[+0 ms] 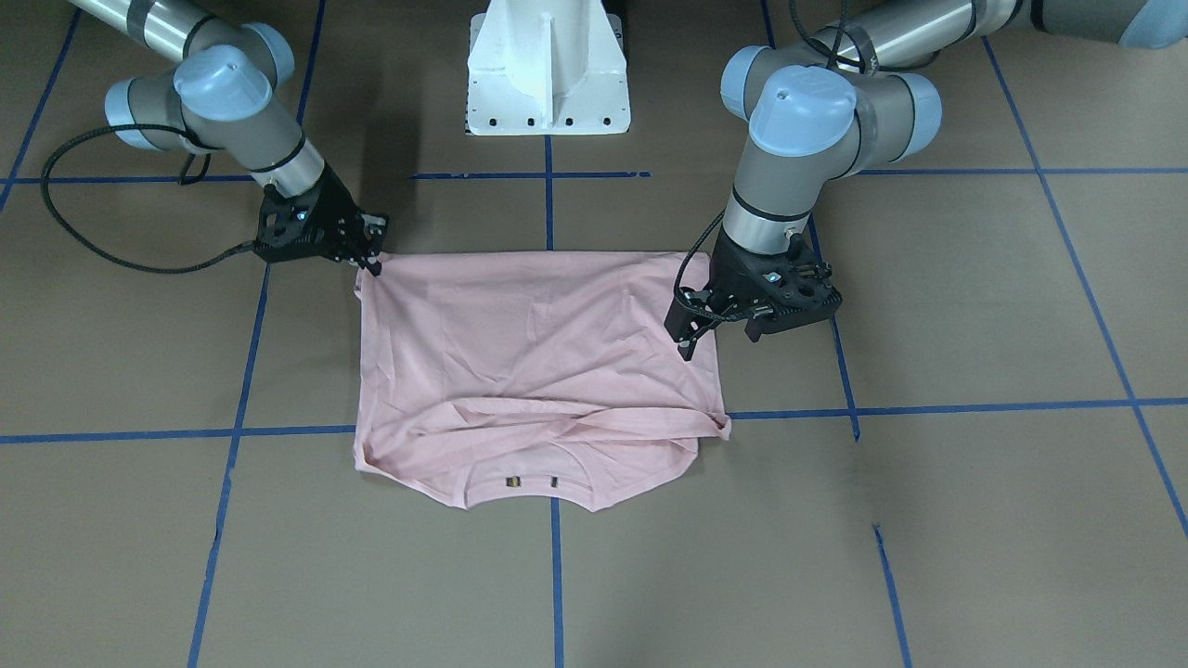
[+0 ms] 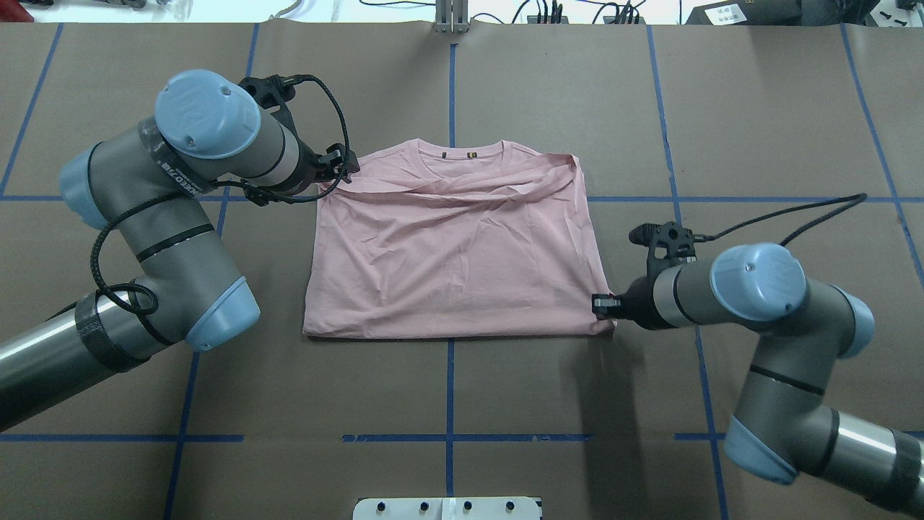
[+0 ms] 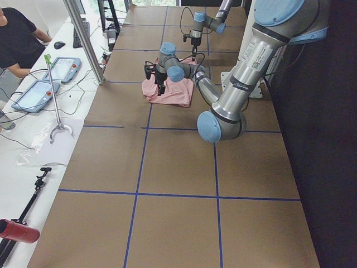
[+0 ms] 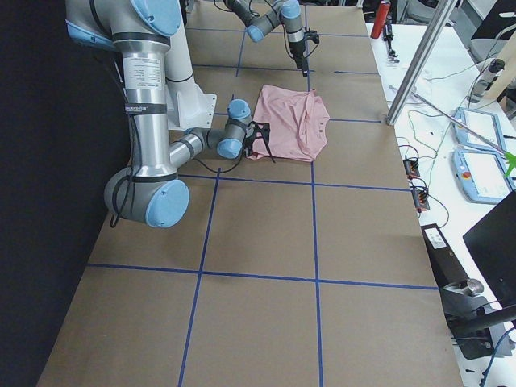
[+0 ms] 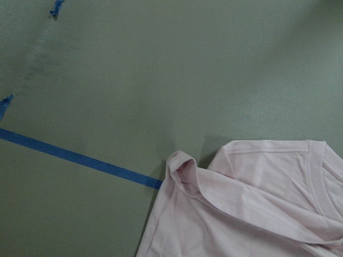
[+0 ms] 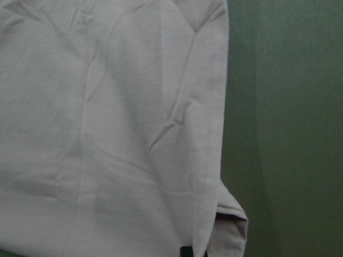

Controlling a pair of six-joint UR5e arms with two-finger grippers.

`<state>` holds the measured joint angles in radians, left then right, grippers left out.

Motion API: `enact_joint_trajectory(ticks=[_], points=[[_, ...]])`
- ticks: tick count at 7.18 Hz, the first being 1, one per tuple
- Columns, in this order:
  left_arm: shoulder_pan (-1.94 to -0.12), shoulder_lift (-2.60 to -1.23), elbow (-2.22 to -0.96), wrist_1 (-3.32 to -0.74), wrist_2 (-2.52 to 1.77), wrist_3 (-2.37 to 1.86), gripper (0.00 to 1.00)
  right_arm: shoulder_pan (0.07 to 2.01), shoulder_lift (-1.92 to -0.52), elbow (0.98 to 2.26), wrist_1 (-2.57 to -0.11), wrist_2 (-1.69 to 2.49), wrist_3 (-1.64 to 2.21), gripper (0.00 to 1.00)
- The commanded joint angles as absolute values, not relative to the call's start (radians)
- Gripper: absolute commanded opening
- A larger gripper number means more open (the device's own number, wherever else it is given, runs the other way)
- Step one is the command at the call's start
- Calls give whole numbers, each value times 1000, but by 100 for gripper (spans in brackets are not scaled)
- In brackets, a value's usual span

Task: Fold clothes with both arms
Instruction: 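Move the right gripper to the folded shirt's side edge nearest it, then grasp the side edge with the right gripper and drag it toward the robot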

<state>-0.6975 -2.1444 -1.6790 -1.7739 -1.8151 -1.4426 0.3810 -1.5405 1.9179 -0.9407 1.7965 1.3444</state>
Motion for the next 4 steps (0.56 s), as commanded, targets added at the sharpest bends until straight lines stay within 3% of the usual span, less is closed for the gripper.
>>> enact_joint_trajectory(ticks=[1,4], points=[[-689,-2141,-1695,-1770,-1815,-1445,100,223,-1676,2085,-942,1767,1420,0],[-669,-2117,-1727,-1770,-1815,-1445,100,10,-1681,2138,-942,1743,1610,0]])
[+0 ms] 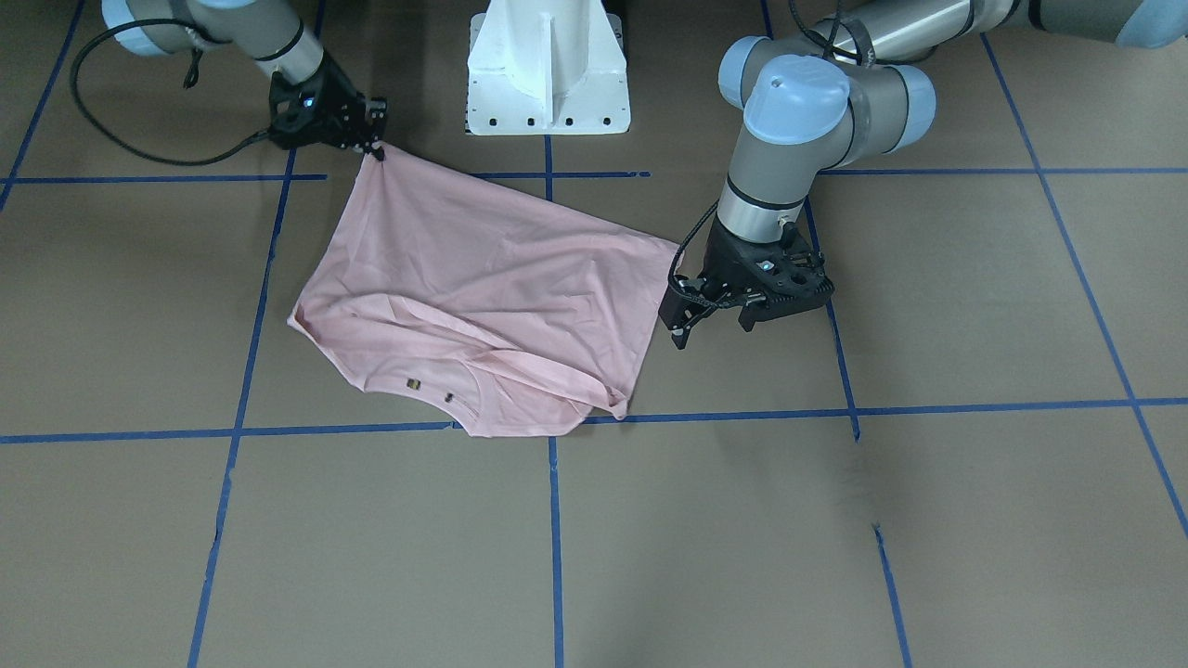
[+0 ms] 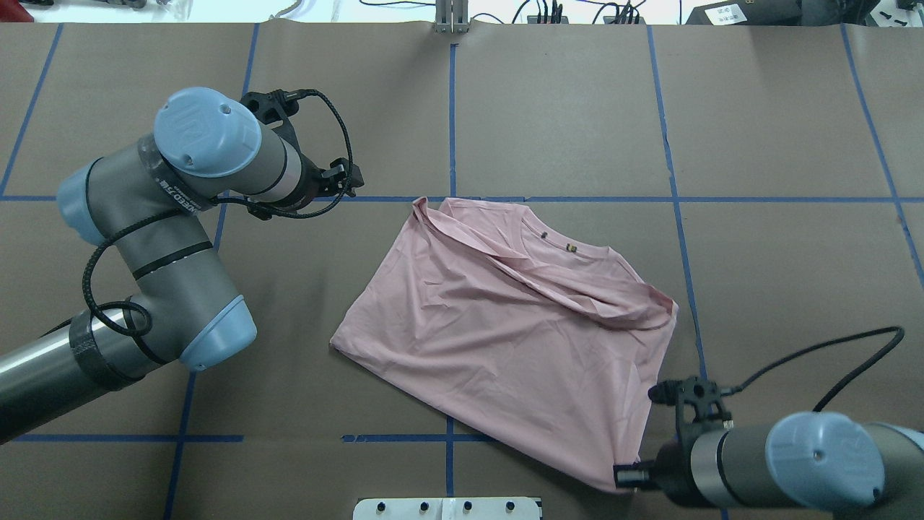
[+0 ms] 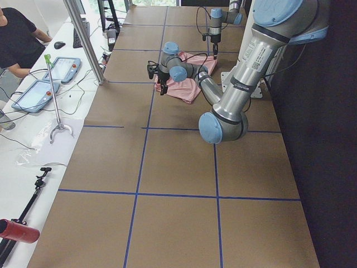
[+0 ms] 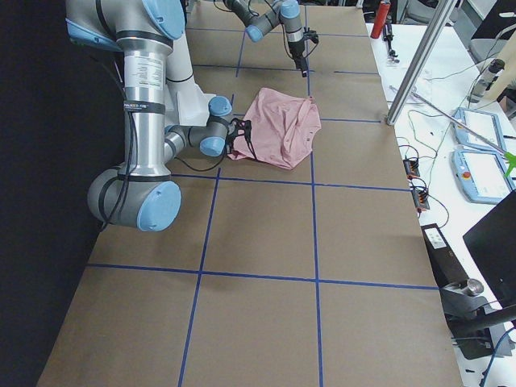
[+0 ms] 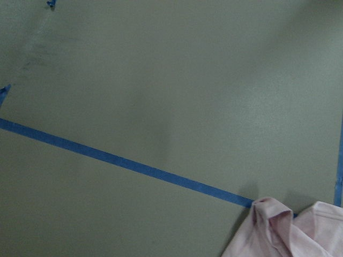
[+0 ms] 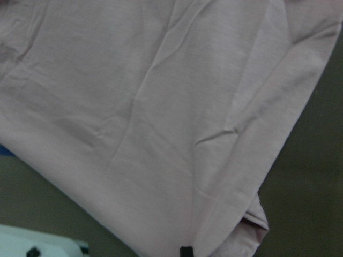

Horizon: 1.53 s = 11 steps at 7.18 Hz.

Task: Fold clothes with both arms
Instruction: 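Grasp the side edge with the right gripper and drag it toward the robot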

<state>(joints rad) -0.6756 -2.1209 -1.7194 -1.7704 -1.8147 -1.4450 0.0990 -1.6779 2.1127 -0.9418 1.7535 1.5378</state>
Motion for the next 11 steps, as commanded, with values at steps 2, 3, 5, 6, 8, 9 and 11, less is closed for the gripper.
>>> enact_joint_trajectory(ticks=[2,3,5,6,8,9,11], points=[[-649,-2115,-1764,-1766,-1819,-1453,100,-24,-1675,2183,-939,1724,1646,99],[-614,-2114,-1787,-1720,-1821,-1527,100,-5,-1672,2187,-939,1682,1644,100],[-501,-2091,-1839,-1619,-1815,-1770,100,110,-1603,2186,-934,1664,1640,100],[-438,-2082,-1835,-1618,-1810,-1863,99,158,-1573,2183,-934,1663,1641,100],[-377,-2082,-1809,-1618,-1750,-1911,97,224,-1565,2184,-933,1666,1640,100],[-373,-2085,-1778,-1621,-1750,-1931,94,235,-1554,2184,-933,1667,1640,100],[-373,-2085,-1747,-1624,-1738,-1934,86,238,-1554,2184,-933,1669,1640,100]])
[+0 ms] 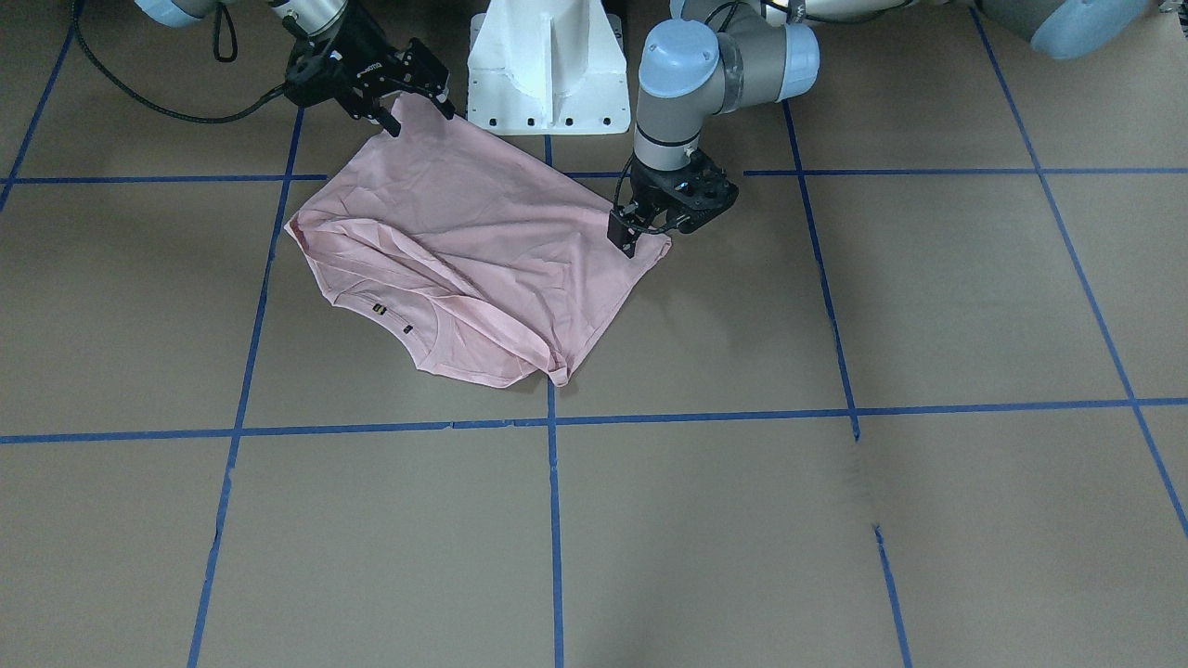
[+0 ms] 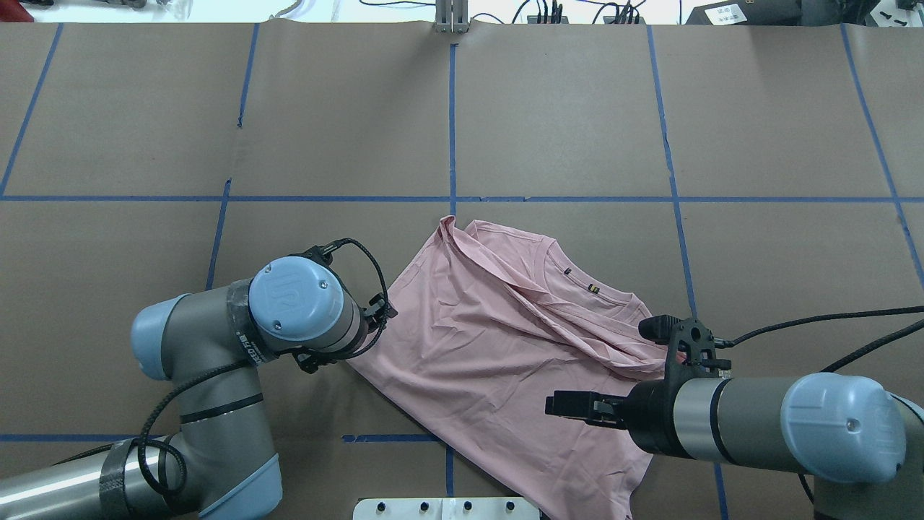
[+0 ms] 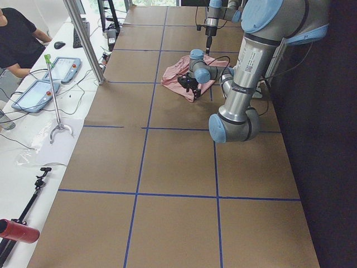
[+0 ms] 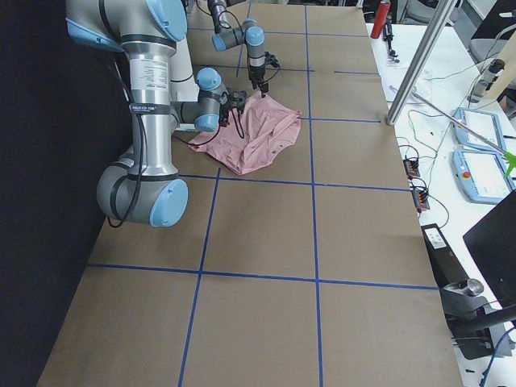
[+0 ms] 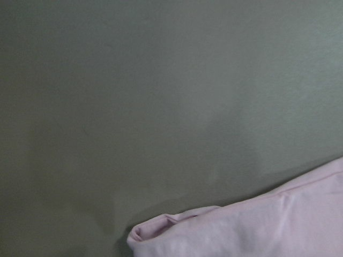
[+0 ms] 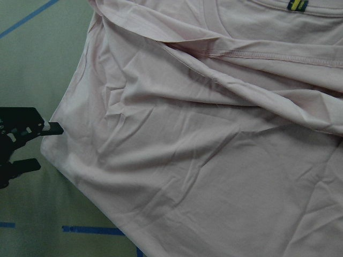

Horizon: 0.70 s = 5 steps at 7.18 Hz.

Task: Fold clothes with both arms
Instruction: 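Grasp the side edge with the right gripper and drag it toward the robot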

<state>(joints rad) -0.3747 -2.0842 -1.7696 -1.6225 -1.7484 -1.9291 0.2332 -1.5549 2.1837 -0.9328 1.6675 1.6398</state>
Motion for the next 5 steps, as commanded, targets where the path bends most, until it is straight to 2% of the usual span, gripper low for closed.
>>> enact_joint_trajectory(ticks=[1,2,3,4,5], points=[[-373,-2083,-1744,-1624,-1730,-1936,77,241,-1552,2184,-933,1672,1640,100],[-373,-2085,-1750,-1623,-1730,-1937,53,245,-1552,2184,-933,1674,1640,100],[-373,-2088,-1761,-1618,-1733,-1937,21,247,-1552,2184,-933,1675,1640,100],[-374,-2086,-1763,-1618,-1738,-1934,0,247,-1552,2186,-933,1675,1640,100],[-374,-2086,-1761,-1618,-1740,-1928,0,248,-1554,2186,-933,1674,1640,100]])
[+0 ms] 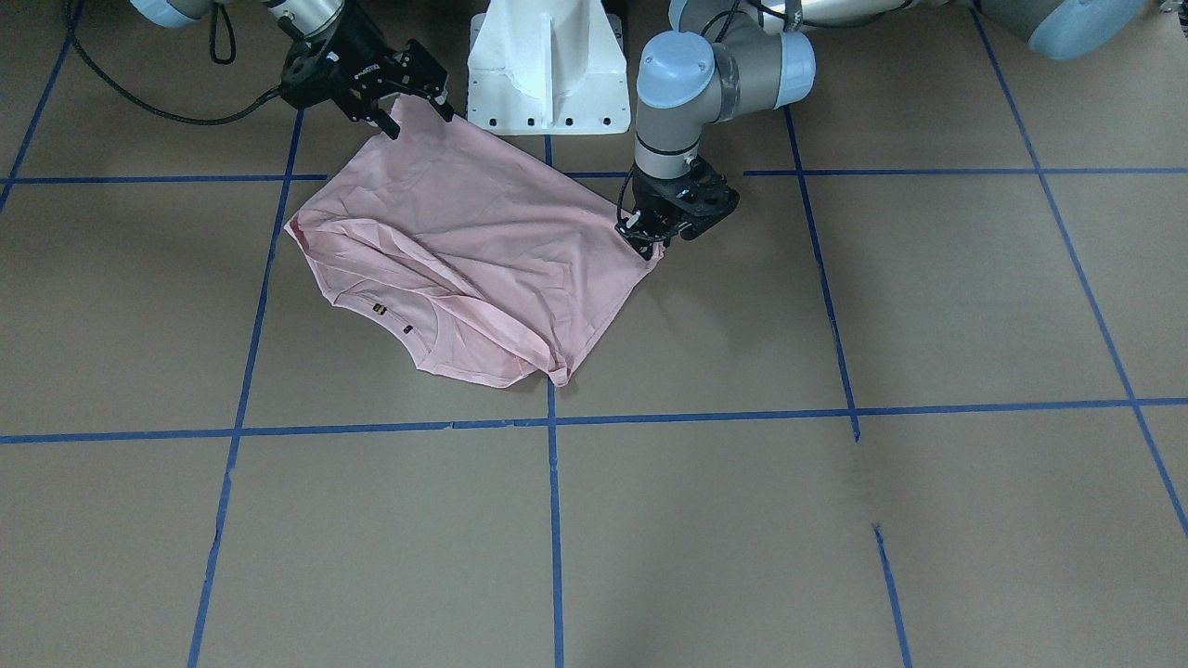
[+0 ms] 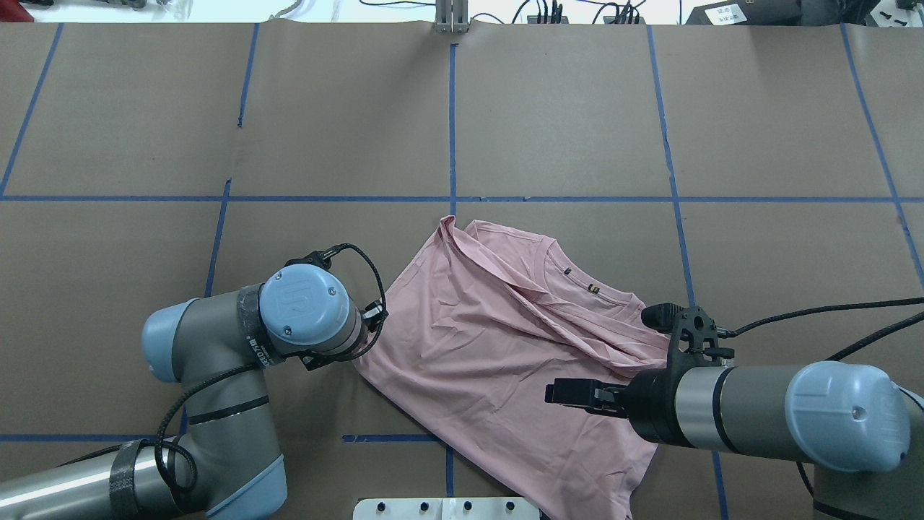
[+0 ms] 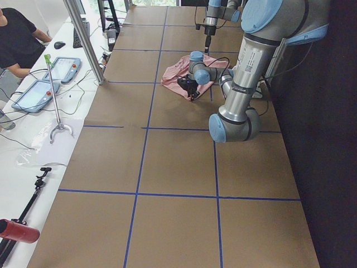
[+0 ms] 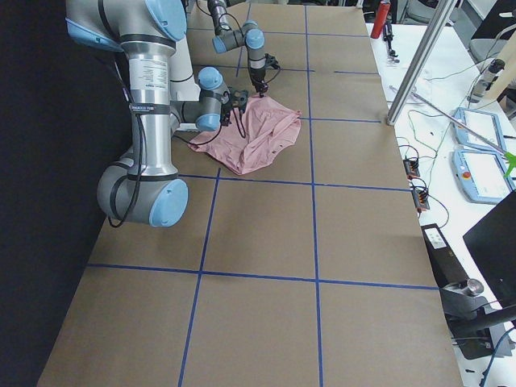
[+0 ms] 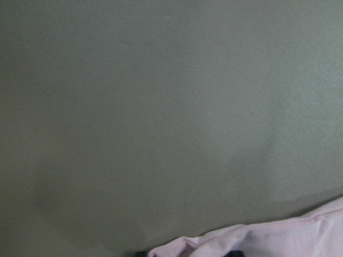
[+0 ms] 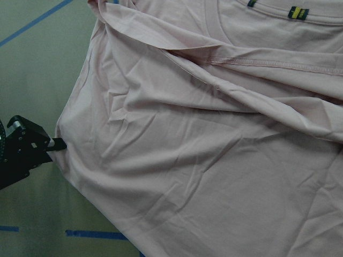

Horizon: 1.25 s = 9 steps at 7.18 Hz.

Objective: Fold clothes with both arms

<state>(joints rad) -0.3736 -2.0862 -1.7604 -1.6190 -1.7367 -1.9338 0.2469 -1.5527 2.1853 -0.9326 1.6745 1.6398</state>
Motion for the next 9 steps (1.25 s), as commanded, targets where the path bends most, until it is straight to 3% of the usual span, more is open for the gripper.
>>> enact_joint_trajectory(ticks=[1,4,9], points=[[-376,-2088,-1763,-1618,-1741,-1925,0,250,-1554,2186,-933,1674,1640,100],[-550,-2129,-1712,-1627,-1736,-1791,0,276,-1559,2183,-933,1675,1640,100],[-710,-2409,-1243,-1951,-1700,-1606,0,307,-1560,2172,-934,1669,1638,100]])
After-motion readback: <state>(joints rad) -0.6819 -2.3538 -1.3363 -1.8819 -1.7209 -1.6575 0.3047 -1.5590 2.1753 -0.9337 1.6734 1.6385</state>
